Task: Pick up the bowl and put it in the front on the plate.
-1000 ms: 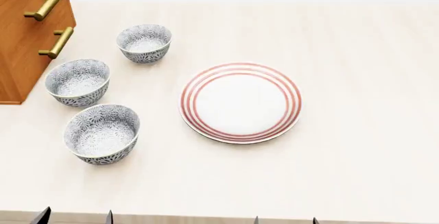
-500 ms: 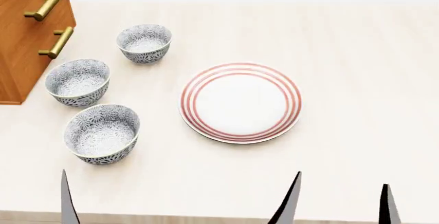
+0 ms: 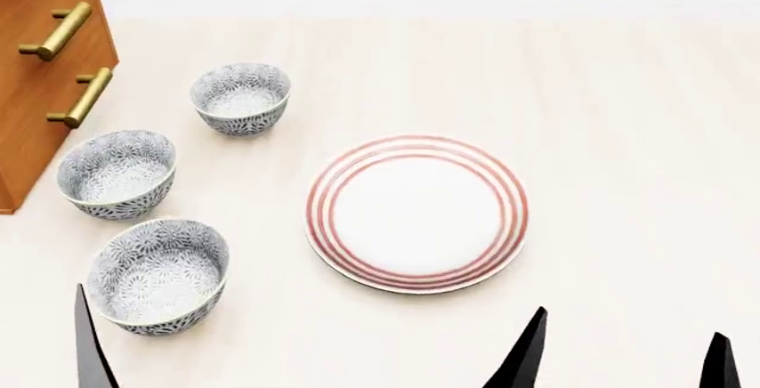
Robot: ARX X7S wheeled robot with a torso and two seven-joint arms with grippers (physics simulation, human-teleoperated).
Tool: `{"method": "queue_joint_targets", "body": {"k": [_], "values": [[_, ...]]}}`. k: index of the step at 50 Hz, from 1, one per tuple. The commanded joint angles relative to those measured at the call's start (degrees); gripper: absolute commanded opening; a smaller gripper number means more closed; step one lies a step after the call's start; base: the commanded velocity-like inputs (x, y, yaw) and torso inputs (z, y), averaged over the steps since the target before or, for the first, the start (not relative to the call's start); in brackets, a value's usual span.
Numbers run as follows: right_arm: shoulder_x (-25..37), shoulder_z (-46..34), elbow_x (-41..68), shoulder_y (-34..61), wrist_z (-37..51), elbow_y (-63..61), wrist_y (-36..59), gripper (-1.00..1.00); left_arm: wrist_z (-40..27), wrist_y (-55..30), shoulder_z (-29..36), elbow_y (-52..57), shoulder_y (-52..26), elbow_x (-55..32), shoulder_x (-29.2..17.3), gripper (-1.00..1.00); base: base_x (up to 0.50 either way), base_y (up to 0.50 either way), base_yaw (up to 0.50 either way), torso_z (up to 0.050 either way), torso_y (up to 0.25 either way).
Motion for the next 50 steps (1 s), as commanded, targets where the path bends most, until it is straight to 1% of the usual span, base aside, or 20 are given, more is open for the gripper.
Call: {"method": "queue_joint_targets", "body": {"k": [1,50], "values": [[1.0,-1.2,-0.1,-0.2,0.7,-0.2,-0.5,1.0,-0.7,-0.4,0.5,0.2,-0.1,0.3,-0.5,1.0,0.5,0.0,0.0,0.0,0.0],[3.5,-3.5,-0.5,-0.1,3.3,-0.4,-0.4,1.0,-2.9,-1.4,2.7,0.7,0.0,0.6,-2.3,1.0,0.5,0.0,0.0,0.0,0.0]]}}
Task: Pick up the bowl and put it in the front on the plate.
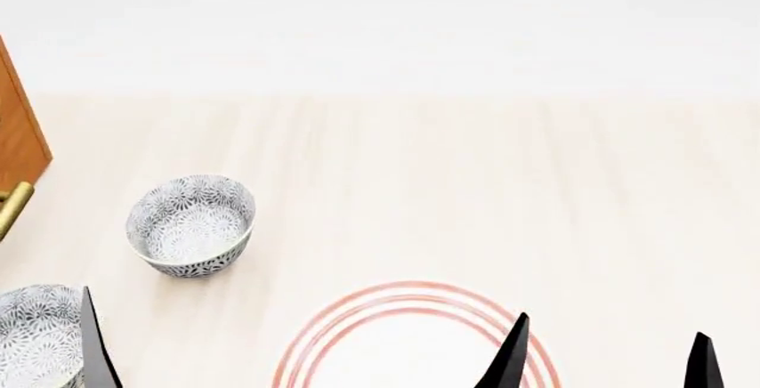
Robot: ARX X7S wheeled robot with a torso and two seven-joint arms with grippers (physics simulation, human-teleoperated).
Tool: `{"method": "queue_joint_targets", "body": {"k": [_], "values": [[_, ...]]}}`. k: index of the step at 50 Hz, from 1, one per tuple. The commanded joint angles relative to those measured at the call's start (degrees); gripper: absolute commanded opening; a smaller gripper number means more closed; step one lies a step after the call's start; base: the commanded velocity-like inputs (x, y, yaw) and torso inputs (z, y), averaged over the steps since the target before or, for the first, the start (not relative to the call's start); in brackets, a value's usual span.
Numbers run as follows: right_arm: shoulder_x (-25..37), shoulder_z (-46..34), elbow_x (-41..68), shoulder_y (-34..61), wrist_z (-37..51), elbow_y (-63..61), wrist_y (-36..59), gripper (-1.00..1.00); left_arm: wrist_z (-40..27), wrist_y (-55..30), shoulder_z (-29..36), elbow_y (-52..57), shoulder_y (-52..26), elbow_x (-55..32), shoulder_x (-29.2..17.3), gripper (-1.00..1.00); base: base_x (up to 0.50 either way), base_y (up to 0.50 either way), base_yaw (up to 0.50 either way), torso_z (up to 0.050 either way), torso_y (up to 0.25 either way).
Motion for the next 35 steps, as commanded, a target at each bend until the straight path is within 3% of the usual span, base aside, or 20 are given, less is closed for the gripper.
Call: {"method": "queue_joint_targets", "body": {"k": [1,10,35], "values": [[0.5,-0.4,-0.1,-0.1,0.6,-0.6,0.1,1.0,-0.5,-0.1,0.4,0.4,0.1,0.2,-0.4,1.0,0.5,0.0,0.0,0.0,0.0],[1.2,-1.1,-0.4,-0.3,0.6,-0.3,-2.6,1.0,-0.7,-0.4,1.0,0.5,0.0,0.2,-0.6,1.0,0.16,0.01,0.0,0.0,0.0],[1.9,-2.0,-0.7,-0.4,1.6,0.4,-3.0,1.0,-1.4,-0.8,2.0,-0.3,-0.2,-0.4,-1.5,1.0,0.0,0.5,0.0,0.0,0.0]]}}
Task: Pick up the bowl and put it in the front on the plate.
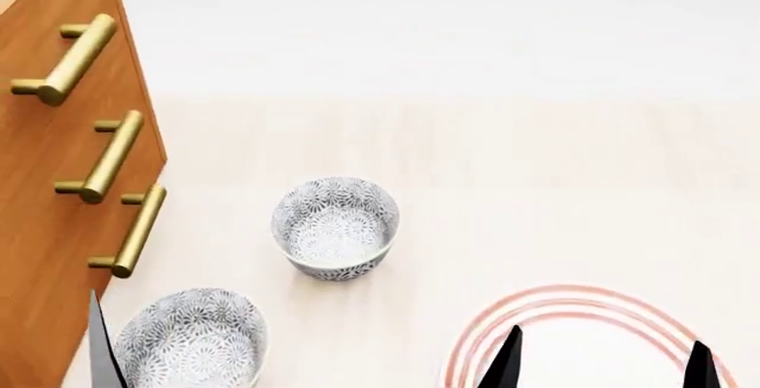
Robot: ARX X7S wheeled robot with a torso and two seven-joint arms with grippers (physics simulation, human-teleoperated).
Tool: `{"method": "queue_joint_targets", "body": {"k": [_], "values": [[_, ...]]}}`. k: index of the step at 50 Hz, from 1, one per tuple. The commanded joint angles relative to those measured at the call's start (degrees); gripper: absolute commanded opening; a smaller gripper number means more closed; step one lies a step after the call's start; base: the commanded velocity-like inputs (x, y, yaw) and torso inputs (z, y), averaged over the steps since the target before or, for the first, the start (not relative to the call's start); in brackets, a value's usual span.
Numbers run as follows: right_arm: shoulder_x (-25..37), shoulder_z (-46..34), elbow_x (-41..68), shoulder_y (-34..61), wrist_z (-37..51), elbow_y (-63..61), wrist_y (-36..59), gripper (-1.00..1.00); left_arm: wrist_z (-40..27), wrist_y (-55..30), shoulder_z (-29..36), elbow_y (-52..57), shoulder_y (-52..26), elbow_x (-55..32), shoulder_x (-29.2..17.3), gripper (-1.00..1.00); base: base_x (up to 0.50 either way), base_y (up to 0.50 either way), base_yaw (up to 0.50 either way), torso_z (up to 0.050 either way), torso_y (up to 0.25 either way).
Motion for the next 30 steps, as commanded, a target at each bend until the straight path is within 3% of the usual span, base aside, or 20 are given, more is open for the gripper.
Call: {"method": "queue_joint_targets", "body": {"k": [1,23,30], "values": [[0.4,-0.5,-0.3,-0.1,0.4,0.4,-0.4,1.0,-0.4,-0.1,0.4,-0.3,-0.1,-0.3,-0.4,1.0,0.0,0.5,0.0,0.0,0.0],[1.3,-1.8,-0.2,-0.1,0.7,0.7,1.0,1.0,-0.5,-1.8,1.4,-0.7,-0.6,0.5,-0.8,1.0,0.0,0.03,0.0,0.0,0.0],[1.5,-2.0,-0.3,0.0,0.9,0.8,1.2,1.0,-0.6,-2.0,1.7,-0.6,-0.5,1.0,-1.1,1.0,0.0,0.0,0.0,0.001,-0.22]]}}
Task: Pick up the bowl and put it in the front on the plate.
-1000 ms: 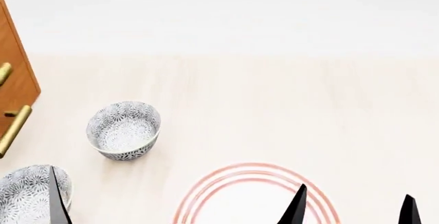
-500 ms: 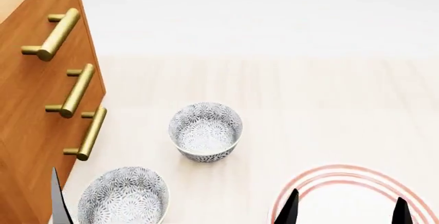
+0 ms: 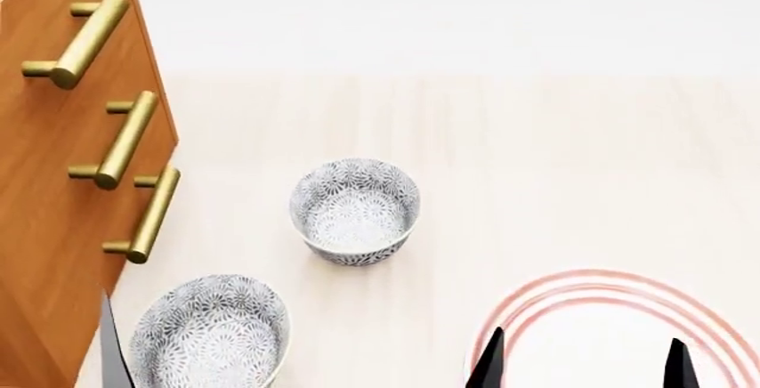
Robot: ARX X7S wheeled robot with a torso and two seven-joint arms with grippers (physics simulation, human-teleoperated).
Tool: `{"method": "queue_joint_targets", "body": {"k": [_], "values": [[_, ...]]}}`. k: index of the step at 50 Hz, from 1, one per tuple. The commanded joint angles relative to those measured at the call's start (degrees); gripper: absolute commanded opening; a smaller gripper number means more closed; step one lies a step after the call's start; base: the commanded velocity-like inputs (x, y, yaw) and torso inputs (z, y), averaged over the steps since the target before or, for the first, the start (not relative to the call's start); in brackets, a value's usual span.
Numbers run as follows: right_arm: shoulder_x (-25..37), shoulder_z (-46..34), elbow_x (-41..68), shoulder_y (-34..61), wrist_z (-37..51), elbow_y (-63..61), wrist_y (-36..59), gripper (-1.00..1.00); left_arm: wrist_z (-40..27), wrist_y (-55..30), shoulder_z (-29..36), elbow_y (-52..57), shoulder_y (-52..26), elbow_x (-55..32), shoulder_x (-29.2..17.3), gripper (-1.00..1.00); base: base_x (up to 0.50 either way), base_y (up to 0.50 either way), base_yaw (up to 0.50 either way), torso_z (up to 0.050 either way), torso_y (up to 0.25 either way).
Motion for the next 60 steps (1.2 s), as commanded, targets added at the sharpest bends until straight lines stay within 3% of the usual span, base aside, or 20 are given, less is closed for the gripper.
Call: {"method": "queue_joint_targets", "body": {"k": [1,17,29,38,45,55,60], "values": [[0.4,-0.4,-0.1,0.1,0.3,0.2,0.4,1.0,-0.2,-0.7,0.5,-0.1,-0.1,0.6,-0.3,1.0,0.0,0.0,0.0,0.002,-0.25],[0.8,-0.8,-0.1,0.1,0.8,0.0,0.8,1.0,-0.7,-0.8,0.9,-0.1,-0.2,0.2,-0.7,1.0,0.0,0.0,0.0,0.002,-0.241],[1.6,-2.0,0.2,1.6,-0.1,-5.6,11.6,1.0,-1.7,0.4,1.1,0.9,0.4,0.6,-1.2,1.0,0.0,0.0,0.0,0.0,0.0],[2.5,-2.0,10.1,13.3,-1.9,-18.7,50.9,1.0,-1.6,1.1,1.5,1.2,0.9,-1.5,-1.8,1.0,0.0,0.0,0.0,0.0,0.0],[2.7,-2.0,19.3,28.1,-2.0,-18.6,76.1,1.0,-1.7,1.3,1.2,0.6,1.0,-3.2,-2.3,1.0,0.0,0.0,0.0,0.0,0.0],[1.7,-5.3,18.3,44.7,-2.4,-7.3,89.6,1.0,-1.6,1.3,1.9,-0.7,0.8,-4.1,-2.5,1.0,0.0,0.0,0.0,0.0,0.0],[2.4,-10.8,15.9,51.4,-3.2,-1.9,96.2,1.0,-1.5,1.6,2.6,-2.1,0.5,-4.5,-2.6,1.0,0.0,0.0,0.0,0.0,0.0]]}}
